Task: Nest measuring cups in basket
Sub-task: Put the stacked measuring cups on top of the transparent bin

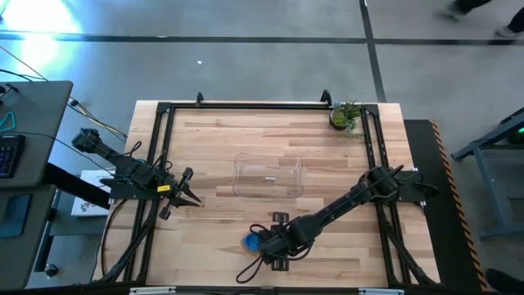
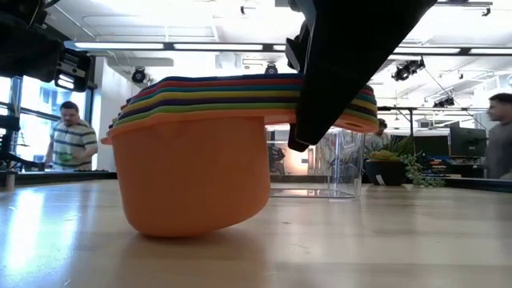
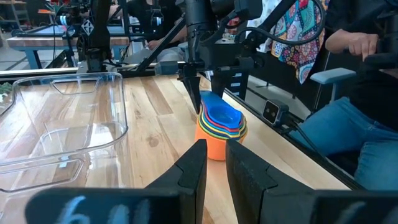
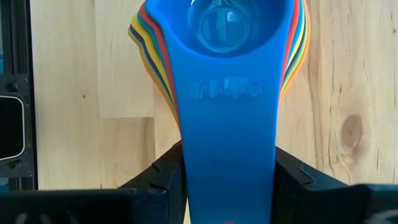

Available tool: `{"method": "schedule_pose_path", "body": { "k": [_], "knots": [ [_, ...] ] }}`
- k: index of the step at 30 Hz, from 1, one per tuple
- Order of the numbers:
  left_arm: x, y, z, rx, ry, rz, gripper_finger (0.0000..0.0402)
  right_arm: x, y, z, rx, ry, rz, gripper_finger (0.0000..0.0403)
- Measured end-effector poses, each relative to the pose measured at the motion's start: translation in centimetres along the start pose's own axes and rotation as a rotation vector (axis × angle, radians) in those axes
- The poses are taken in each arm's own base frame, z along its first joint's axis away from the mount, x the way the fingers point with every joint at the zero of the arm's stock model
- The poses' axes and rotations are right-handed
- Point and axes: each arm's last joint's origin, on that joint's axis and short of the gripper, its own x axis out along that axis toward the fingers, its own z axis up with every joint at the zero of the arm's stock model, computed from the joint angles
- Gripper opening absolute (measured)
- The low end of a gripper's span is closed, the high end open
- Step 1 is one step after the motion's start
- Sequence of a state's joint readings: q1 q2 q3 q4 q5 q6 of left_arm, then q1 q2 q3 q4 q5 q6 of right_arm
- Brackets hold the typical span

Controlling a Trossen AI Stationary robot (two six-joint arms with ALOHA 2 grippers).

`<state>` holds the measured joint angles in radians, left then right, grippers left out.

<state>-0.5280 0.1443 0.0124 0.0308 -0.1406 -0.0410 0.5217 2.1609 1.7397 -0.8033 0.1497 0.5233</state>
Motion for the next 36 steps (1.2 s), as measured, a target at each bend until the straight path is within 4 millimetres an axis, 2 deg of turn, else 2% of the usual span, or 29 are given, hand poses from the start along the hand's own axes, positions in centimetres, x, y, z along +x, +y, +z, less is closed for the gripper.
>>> {"method": "schedule_pose_path", "body": {
  "k": [13,24,36],
  "knots": [
    [0.0,0.0,0.0,0.000,0.000,0.000,0.0051,0.0,0.0,0.1,-0.003,-0.007,0.005,0.0137],
    [0.0,0.0,0.0,0.000,0.000,0.000,0.0051,-1.5,-0.2,0.4,0.005,-0.047,0.002,0.0133],
    [0.0,0.0,0.0,0.000,0.000,0.000,0.0051,-1.7,-0.8,0.8,0.003,-0.064,-0.010,0.0133]
  ]
}}
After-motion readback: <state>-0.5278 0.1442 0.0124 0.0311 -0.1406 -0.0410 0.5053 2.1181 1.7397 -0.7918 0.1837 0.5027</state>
